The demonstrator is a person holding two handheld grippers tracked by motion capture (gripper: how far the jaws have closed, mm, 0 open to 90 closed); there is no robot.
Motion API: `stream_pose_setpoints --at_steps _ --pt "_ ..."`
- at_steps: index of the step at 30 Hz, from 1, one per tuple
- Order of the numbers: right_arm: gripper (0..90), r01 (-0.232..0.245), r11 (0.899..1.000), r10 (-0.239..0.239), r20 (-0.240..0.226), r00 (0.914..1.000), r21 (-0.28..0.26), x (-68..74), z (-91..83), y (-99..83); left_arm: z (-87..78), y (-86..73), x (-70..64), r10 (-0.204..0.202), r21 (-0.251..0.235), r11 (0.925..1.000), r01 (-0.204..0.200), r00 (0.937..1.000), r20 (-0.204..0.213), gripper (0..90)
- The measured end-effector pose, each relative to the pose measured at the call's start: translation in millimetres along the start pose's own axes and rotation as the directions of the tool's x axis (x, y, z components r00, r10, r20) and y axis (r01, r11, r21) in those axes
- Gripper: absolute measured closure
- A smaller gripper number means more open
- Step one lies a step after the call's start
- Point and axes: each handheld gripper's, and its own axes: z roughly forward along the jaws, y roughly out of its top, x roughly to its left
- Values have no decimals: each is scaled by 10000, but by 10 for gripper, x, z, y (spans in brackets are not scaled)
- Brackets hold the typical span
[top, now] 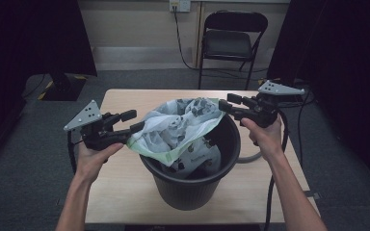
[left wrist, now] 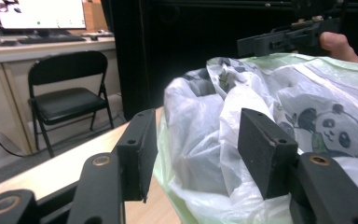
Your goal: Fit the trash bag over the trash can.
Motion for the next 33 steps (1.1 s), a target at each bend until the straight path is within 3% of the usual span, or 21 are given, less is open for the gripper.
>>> stream_pose_setpoints --at_steps 2,4,8,12,14,18,20,24,33 --pt "456 -57 10000 57 -3 10000 64 4 -7 -15 -36 6 -24 98 16 10000 -98 9998 197 467" --pt "450 -114 9999 115 -45 9999 119 -3 -3 -29 -72 30 -21 -11 -418 9991 39 9978 662 460" --pt "478 -172 9988 184 -280 9994 452 -9 52 -50 -69 115 11 -51 -936 9956 96 9989 476 491" --pt "577 -57 9986 80 -442 9990 530 5 70 -30 22 103 116 -679 -1132 9913 676 9977 19 536" --pt "640 170 9979 -139 -495 9987 623 19 65 -27 71 68 138 -801 -1015 9917 789 9968 -74 518" --pt "789 389 9966 -361 -406 9985 720 34 36 -43 149 -11 87 -459 -235 9987 463 9988 161 462" --pt "869 230 9984 -205 -492 9986 518 -2 -1 -51 136 -21 64 -473 -322 9983 479 9987 207 457" --pt "891 123 9991 -107 -401 9991 398 -40 -75 -79 126 -31 23 -349 -71 9994 351 9990 272 455" --pt "900 411 9979 -413 29 9991 508 -45 -247 -278 58 -70 13 -556 -275 9980 569 9973 480 455"
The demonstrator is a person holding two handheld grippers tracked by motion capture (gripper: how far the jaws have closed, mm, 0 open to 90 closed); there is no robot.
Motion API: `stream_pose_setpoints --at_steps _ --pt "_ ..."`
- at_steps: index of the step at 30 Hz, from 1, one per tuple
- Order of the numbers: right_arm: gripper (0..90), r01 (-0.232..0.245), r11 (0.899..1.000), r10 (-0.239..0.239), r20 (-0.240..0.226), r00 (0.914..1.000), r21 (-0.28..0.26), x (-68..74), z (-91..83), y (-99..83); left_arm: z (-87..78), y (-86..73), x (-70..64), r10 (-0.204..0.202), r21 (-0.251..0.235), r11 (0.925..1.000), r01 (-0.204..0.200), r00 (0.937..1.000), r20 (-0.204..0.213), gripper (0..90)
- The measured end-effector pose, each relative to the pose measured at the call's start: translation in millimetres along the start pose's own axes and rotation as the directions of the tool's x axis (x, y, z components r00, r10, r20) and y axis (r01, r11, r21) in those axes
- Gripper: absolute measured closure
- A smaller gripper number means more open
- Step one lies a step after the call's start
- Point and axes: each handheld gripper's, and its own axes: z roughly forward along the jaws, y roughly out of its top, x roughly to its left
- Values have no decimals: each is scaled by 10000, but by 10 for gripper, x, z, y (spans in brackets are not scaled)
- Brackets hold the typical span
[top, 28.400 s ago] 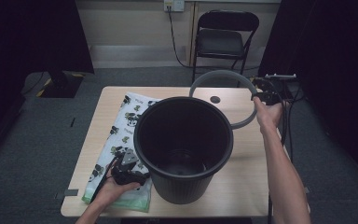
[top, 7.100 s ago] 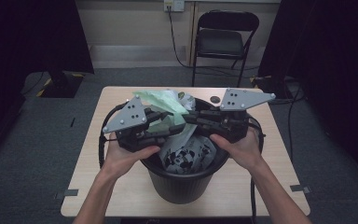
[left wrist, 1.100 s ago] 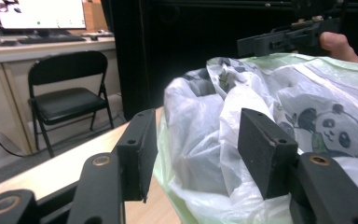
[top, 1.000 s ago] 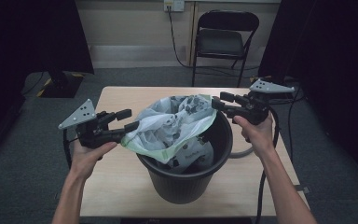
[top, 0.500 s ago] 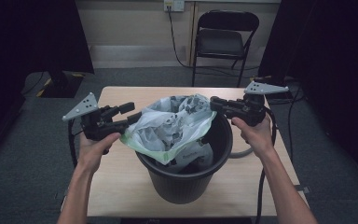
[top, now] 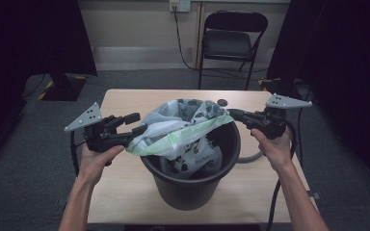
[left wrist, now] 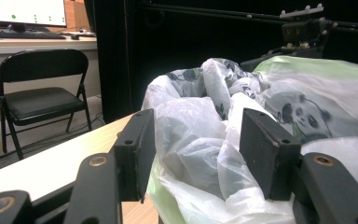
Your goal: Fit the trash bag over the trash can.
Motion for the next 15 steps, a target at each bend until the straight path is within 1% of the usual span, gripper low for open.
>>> stream_pose_setpoints --at_steps 1,3,5,8,10,11,13,15 --pt "900 -43 10000 42 54 10000 40 -16 -11 -36 -6 2 4 32 43 10000 -32 10000 16 455" --pt "900 -173 9998 173 6 9999 52 -48 -12 -79 -16 9 5 24 108 9999 -26 9999 107 468" --pt "900 -183 9997 183 2 9998 143 -61 16 -111 -23 10 -3 -35 87 10000 33 9998 189 484" --pt "900 -172 9999 172 -44 9998 -17 -66 51 -102 -30 17 -29 63 97 9999 -67 9992 399 585" --pt "900 -225 9996 224 -57 9997 -163 -75 69 -67 -46 42 -52 185 223 9996 -187 9998 88 654" --pt "900 -220 9995 219 -46 9998 -229 -76 75 -45 -64 56 -57 280 261 9993 -280 9996 11 719" --pt "899 -225 9992 224 -24 9997 -341 -73 88 4 -106 71 -56 294 325 9990 -299 9994 176 810" --pt "898 -218 9988 219 6 9998 -429 -75 104 46 -144 72 -75 365 362 9986 -376 9988 313 862"
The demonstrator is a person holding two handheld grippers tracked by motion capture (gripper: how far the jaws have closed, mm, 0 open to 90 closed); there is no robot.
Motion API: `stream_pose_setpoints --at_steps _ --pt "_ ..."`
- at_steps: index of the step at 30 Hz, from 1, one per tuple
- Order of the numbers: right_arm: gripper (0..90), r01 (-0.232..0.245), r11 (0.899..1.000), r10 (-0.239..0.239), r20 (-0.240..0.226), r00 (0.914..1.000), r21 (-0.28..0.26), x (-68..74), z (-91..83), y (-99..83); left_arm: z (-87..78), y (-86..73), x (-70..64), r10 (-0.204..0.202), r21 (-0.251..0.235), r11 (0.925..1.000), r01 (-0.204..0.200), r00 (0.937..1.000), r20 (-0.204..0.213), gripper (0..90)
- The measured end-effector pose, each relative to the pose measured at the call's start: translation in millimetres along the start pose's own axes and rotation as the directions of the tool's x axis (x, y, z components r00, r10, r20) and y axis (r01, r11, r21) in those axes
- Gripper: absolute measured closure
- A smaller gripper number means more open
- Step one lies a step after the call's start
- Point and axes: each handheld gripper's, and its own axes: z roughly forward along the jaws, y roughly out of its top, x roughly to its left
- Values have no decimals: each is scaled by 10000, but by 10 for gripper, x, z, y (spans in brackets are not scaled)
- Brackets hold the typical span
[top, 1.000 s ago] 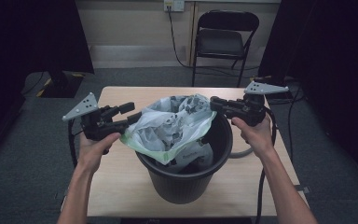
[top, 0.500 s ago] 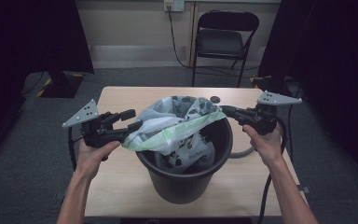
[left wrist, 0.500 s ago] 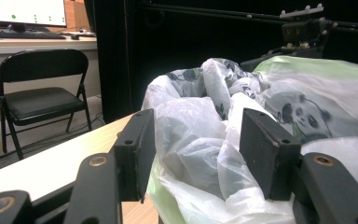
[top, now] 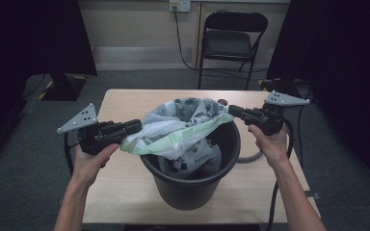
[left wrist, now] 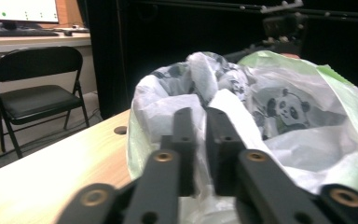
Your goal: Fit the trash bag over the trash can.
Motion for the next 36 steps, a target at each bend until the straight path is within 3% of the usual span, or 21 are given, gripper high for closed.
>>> stream_pose_setpoints --at_steps 3,5,6,8,10,12,14,16,17,20,21,23,25,29,33,36 --pt "898 -59 9999 60 49 10000 -110 -10 36 41 -53 5 -35 239 81 9997 -241 9994 243 879" --pt "897 -92 9999 91 -37 10000 -106 -16 64 54 -81 32 -31 182 -167 9997 -177 9994 310 790" --pt "898 -69 9999 69 -19 10000 -142 -15 75 62 -88 44 -20 172 -240 9996 -165 9994 302 695" --pt "900 -133 9997 131 -85 9999 -209 -14 89 74 -103 101 42 -42 -731 9973 78 9988 495 652" --pt "900 -101 9997 98 -112 9999 -240 -7 103 89 -67 149 107 -288 -925 9953 304 9994 184 617" --pt "900 -71 9997 69 -123 9999 -219 6 116 98 33 161 173 -553 -718 9959 553 9985 24 589" --pt "900 -98 9997 95 -144 9999 -227 9 118 99 153 136 208 -662 -211 9976 660 9978 -61 534" --pt "900 -97 9995 93 -151 9998 -294 8 104 96 242 84 209 -668 293 9973 673 9976 -188 564" --pt "900 -73 9995 67 -170 9998 -317 9 90 92 254 64 198 -639 289 9975 646 9976 -255 670" --pt "900 -27 9995 24 -104 9999 -306 3 54 80 207 43 182 -589 -28 9983 588 9977 -324 813" --pt "900 -36 9995 35 -33 10000 -306 -3 42 73 179 45 179 -592 27 9982 593 9979 -277 900" --pt "900 -79 9995 80 29 10000 -307 -28 11 57 127 40 156 -459 71 9989 461 9986 -274 900" --pt "900 -116 9993 120 110 9999 -356 -60 -22 36 88 27 107 -213 298 9993 230 9982 -556 900" --pt "900 -297 9990 304 199 9993 -338 -118 -47 -11 24 -46 57 -96 529 9985 116 9992 -390 900" --pt "900 -309 9993 313 166 9994 -225 -132 -21 -51 -60 -58 69 -175 182 9997 184 9988 -467 900" --pt "900 -298 9991 302 126 9995 -289 -113 6 -38 -87 12 153 -706 -565 9962 670 9954 -650 693"
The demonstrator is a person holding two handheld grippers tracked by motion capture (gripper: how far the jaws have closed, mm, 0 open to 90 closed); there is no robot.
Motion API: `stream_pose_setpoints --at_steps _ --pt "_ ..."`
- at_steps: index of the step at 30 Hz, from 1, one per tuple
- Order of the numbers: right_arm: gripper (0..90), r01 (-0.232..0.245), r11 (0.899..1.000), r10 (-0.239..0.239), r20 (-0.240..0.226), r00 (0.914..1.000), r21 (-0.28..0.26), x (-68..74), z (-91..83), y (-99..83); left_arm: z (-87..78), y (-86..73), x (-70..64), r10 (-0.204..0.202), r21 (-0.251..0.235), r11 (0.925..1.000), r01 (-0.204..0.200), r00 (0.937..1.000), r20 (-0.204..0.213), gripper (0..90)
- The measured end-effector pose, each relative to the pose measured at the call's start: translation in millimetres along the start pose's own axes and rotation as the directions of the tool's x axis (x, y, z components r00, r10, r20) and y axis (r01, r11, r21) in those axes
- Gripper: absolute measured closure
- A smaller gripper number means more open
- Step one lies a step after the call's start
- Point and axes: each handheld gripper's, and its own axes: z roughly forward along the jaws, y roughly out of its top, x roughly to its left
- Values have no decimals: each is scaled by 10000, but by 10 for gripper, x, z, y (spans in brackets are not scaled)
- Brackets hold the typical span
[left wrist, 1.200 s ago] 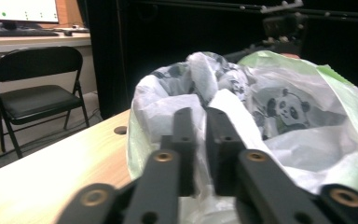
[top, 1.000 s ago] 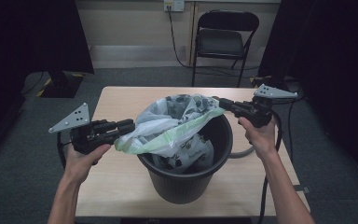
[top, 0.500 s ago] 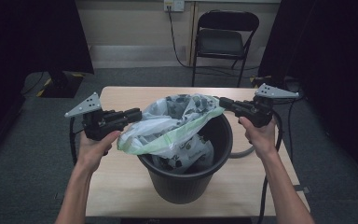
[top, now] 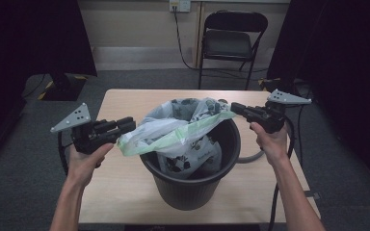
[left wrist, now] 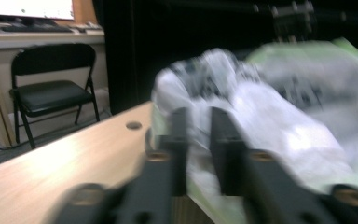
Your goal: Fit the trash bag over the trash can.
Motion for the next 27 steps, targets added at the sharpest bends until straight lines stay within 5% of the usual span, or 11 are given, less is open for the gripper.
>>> stream_pose_setpoints --at_steps 4,9,11,12,16,27 --pt "900 120 9999 -122 -130 9998 -113 44 28 31 108 59 37 -166 -24 9999 166 9998 130 545" --pt "900 221 9995 -228 -296 9993 -213 106 61 81 329 17 46 -281 850 9960 267 9995 155 468" --pt "900 289 9993 -297 -337 9990 -246 129 68 99 347 6 30 -379 763 9965 341 9981 482 561" --pt "900 303 9992 -312 -348 9989 -269 136 66 107 342 9 18 -284 714 9971 252 9986 439 700" --pt "900 297 9991 -307 -338 9990 -296 135 61 116 281 33 -7 -114 656 9978 99 9997 224 898" --pt "900 168 9997 -170 -102 9998 -171 52 44 79 47 -62 -119 295 1032 9942 -297 9996 34 900"
